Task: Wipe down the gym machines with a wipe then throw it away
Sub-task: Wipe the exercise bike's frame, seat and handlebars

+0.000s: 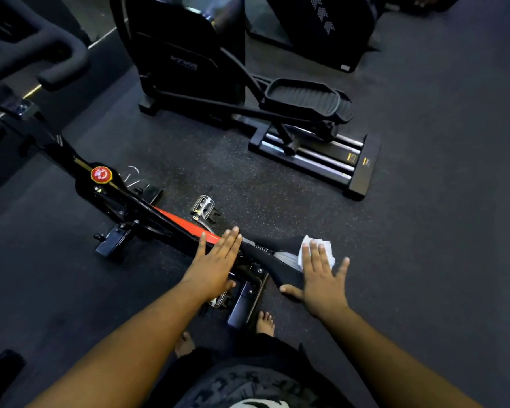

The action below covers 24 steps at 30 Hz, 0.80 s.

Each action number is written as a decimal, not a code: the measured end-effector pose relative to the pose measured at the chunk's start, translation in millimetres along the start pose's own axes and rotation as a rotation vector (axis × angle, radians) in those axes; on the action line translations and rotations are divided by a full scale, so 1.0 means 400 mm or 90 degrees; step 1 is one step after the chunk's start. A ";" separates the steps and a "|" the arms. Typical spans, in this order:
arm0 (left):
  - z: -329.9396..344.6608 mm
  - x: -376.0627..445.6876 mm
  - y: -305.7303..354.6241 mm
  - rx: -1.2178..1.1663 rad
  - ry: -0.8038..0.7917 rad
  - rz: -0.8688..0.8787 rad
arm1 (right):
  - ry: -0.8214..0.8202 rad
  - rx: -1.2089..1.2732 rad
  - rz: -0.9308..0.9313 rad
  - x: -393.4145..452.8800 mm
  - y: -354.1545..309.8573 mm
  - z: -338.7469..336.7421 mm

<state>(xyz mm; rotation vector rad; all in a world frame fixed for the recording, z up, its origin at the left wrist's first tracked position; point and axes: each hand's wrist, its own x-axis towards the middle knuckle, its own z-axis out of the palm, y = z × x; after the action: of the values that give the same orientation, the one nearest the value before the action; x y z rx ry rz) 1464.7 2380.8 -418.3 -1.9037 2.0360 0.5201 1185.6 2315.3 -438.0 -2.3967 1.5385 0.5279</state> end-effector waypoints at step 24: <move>-0.047 0.054 -0.095 0.027 -0.046 0.192 | 0.020 0.070 0.141 -0.095 -0.161 0.050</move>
<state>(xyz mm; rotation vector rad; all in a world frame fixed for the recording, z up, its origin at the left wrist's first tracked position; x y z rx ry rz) 1501.6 2350.8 -413.6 -1.5381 2.2783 0.6023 1226.5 2381.1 -439.1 -2.1765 1.8098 0.4368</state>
